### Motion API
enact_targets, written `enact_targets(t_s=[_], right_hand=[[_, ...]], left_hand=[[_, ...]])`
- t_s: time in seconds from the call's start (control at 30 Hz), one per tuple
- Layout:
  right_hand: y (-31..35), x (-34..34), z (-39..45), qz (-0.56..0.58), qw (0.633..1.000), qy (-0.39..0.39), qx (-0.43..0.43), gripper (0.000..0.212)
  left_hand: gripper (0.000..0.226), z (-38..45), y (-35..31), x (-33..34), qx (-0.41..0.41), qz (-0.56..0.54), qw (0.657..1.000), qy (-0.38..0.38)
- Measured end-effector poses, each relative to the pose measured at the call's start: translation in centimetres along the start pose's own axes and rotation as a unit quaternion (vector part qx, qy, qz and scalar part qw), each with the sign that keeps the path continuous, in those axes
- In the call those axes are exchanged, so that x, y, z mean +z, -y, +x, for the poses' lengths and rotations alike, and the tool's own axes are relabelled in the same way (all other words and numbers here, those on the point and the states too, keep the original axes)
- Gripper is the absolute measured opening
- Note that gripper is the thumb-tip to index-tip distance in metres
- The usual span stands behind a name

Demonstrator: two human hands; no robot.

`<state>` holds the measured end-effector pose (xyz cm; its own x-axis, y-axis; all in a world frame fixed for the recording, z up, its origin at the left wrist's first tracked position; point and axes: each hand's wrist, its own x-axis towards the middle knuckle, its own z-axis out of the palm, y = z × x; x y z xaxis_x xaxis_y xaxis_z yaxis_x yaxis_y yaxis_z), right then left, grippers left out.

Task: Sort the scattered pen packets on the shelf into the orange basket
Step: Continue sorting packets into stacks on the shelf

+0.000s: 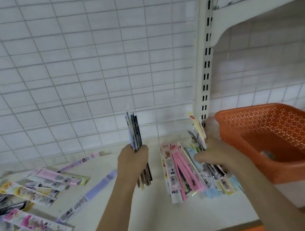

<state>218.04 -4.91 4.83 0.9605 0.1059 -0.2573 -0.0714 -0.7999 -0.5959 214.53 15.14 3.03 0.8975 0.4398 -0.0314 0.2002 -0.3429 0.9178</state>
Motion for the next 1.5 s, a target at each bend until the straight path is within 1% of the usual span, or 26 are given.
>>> enact_targets(t_s=[0.07,0.2,0.27,0.33,0.4,0.5,0.6,0.7,0.73,0.8,0.83,0.87,0.9,0.97,1.03,1.13,1.2,1.3,1.4,1.43,1.5], right_hand=[[-0.8,-0.2,-0.1,-0.006,1.0,0.008,0.002,0.074],[-1.8,0.0,0.1,-0.047,0.999,0.011,-0.022,0.084],[-2.1,0.2,0.2,-0.041,0.998,-0.011,-0.036,0.095],[-2.2,0.5,0.3,-0.05,0.997,-0.046,-0.038,0.098],[-2.3,0.6,0.6,-0.067,0.993,-0.089,-0.029,0.088],[-1.9,0.5,0.7,-0.129,0.981,-0.137,-0.052,0.058],[-1.1,1.2,0.8,-0.136,0.972,-0.173,-0.086,0.037],[-0.3,2.5,1.3,-0.128,0.964,-0.201,-0.117,0.025],[0.1,3.0,1.4,-0.129,0.963,-0.201,-0.125,0.023],[1.0,4.0,1.5,-0.12,0.962,-0.194,-0.15,0.023],[1.5,4.5,1.5,-0.109,0.961,-0.192,-0.165,0.023],[2.1,5.0,1.3,-0.098,0.96,-0.189,-0.18,0.022],[2.8,5.6,1.1,-0.088,0.959,-0.188,-0.195,0.02],[4.2,7.1,0.7,-0.074,0.954,-0.18,-0.23,0.018],[5.8,9.0,0.1,-0.071,0.951,-0.155,-0.258,0.023],[8.5,12.4,-0.2,-0.066,0.951,-0.098,-0.285,0.016],[10.5,14.7,-0.4,-0.081,0.951,-0.069,-0.292,0.016],[13.4,18.1,-0.7,-0.081,0.955,0.0,-0.286,0.016],[15.7,21.3,-0.9,-0.115,0.961,0.055,-0.247,0.014],[16.2,22.2,-1.0,-0.13,0.963,0.057,-0.229,0.016],[17.1,23.1,-1.0,-0.156,0.969,0.033,-0.189,0.022]], left_hand=[[0.031,-0.2,-0.9,1.5,-0.006,0.037,0.999,0.037],[0.031,-0.2,-1.6,3.9,-0.026,0.142,0.982,0.119],[0.035,-0.2,-1.2,4.7,-0.028,0.2,0.968,0.151],[0.038,-0.3,-0.7,5.2,-0.018,0.255,0.953,0.164],[0.042,-0.5,-0.6,5.4,-0.007,0.304,0.939,0.162],[0.05,-0.4,-0.7,4.9,0.02,0.343,0.929,0.137],[0.048,-0.1,-0.8,3.9,0.031,0.336,0.933,0.123],[0.046,0.2,-0.4,2.2,0.03,0.3,0.949,0.089],[0.042,0.3,0.0,1.4,0.04,0.295,0.951,0.078],[0.022,0.3,1.1,-0.7,0.06,0.29,0.953,0.065],[0.025,0.2,1.8,-1.9,0.064,0.286,0.955,0.054],[0.036,-0.1,2.5,-3.2,0.062,0.279,0.958,0.034],[0.041,-0.4,3.2,-4.5,0.063,0.266,0.962,0.004],[0.037,-1.2,4.7,-7.7,0.078,0.257,0.962,-0.054],[0.032,-1.8,6.4,-11.2,0.067,0.268,0.957,-0.092],[0.025,-2.5,8.9,-16.8,0.037,0.281,0.95,-0.134],[0.022,-3.0,10.3,-20.2,0.015,0.285,0.946,-0.153],[0.02,-3.6,12.4,-24.4,0.0,0.282,0.941,-0.185],[0.02,-3.6,13.9,-27.3,-0.005,0.269,0.943,-0.195],[0.02,-3.4,14.2,-28.1,-0.004,0.264,0.945,-0.191],[0.021,-3.0,14.8,-29.5,0.0,0.255,0.95,-0.182]])
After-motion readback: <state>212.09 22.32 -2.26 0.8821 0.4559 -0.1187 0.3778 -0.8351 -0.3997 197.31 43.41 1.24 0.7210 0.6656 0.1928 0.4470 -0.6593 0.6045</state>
